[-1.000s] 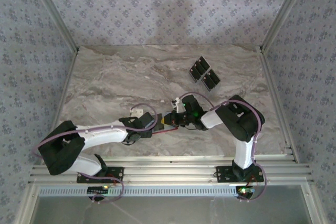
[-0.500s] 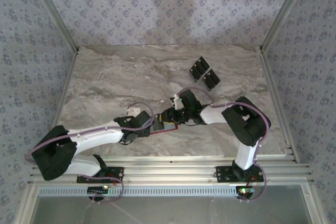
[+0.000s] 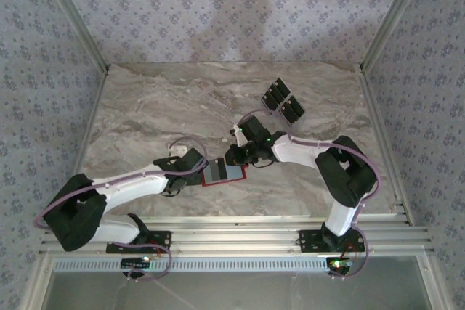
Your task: Put the credit cards into the card holder
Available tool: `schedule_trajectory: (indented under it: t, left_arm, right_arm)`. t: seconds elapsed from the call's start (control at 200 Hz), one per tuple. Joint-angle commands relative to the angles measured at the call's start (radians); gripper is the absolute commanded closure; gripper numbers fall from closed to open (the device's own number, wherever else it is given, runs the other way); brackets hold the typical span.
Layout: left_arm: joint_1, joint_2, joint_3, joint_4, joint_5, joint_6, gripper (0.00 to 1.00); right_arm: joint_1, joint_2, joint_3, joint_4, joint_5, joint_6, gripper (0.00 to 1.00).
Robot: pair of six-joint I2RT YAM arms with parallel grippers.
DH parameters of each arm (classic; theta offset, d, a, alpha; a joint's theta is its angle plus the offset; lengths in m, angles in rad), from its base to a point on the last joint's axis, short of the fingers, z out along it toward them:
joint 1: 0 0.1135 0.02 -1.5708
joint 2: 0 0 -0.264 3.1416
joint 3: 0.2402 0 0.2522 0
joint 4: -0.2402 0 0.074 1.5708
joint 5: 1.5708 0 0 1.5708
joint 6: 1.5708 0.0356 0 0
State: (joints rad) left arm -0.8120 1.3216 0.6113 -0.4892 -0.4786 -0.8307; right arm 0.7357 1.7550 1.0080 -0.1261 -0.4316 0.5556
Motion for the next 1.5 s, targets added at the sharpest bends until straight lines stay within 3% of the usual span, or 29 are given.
schedule_trajectory:
  t: [0.0,1.214,1.499]
  left_arm:
    - [0.008,0.021,0.013,0.007,0.007,0.014,0.00]
    - [0.013,0.158,0.015,0.132,0.059,0.036,0.00]
    - [0.011,0.156,0.022,0.130,0.057,0.044,0.00]
  right_arm:
    - [0.015,0.040,0.041,-0.095,0.055,-0.049,0.92]
    - [0.116,0.220,0.210,-0.092,0.004,-0.023,0.93]
    - [0.059,0.113,0.139,-0.104,0.028,-0.048,0.89]
